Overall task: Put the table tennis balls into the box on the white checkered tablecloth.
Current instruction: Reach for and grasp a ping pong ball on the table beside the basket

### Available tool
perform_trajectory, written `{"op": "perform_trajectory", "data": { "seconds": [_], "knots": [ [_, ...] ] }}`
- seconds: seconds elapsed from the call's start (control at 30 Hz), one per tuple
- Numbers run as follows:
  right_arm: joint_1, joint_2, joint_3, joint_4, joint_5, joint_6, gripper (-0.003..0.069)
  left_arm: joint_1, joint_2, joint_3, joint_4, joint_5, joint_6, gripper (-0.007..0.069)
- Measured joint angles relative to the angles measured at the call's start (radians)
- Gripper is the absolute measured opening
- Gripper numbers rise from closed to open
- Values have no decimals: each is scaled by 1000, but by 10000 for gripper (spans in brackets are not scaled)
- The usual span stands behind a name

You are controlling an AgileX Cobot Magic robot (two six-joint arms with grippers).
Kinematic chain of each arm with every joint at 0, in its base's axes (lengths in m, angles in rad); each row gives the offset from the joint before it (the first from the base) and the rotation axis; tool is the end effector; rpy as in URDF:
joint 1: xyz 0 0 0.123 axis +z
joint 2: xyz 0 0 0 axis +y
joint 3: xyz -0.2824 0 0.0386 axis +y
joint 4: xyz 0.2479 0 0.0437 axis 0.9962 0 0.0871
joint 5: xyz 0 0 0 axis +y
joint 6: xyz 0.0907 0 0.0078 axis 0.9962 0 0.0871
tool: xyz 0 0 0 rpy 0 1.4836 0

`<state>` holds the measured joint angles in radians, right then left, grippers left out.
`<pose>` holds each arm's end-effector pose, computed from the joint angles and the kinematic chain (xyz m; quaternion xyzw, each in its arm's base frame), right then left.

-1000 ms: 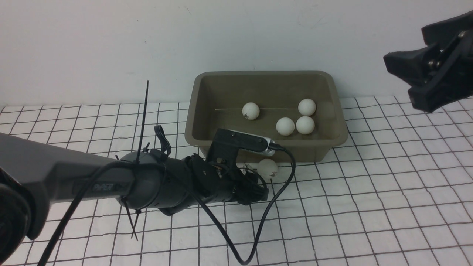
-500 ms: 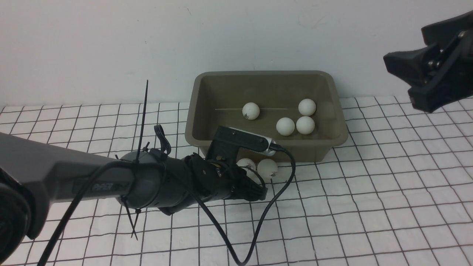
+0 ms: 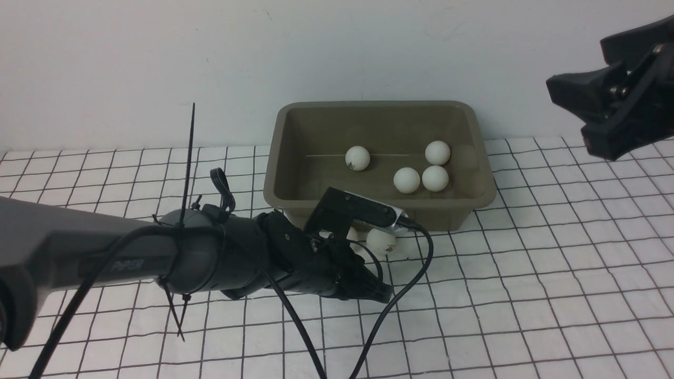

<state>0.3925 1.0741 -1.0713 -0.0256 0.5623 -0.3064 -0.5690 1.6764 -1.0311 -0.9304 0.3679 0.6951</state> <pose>0.2113 0.0861 0.3907 -0.2979 0.8007 0.0109 0.5196 0.2841 -0.2130 0.2240 0.2217 0.8883 -0.2672 0.3006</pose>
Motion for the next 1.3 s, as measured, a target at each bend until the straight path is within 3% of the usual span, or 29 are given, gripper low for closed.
{"op": "perform_trajectory", "data": {
  "seconds": [0.27, 0.37, 0.5, 0.97, 1.3],
  "knots": [
    [0, 0, 0, 0, 0, 0, 442, 109, -1, 0, 12, 80, -35, 289],
    [0, 0, 0, 0, 0, 0, 442, 152, -1, 0, 10, 78, -37, 424],
    [0, 0, 0, 0, 0, 0, 442, 166, -1, 0, -15, 71, -36, 526],
    [0, 0, 0, 0, -1, 0, 442, 167, 70, 0, -60, 52, -32, 563],
    [0, 0, 0, 3, -4, 0, 442, 163, 167, 0, -192, -58, 34, 563]
  ]
}}
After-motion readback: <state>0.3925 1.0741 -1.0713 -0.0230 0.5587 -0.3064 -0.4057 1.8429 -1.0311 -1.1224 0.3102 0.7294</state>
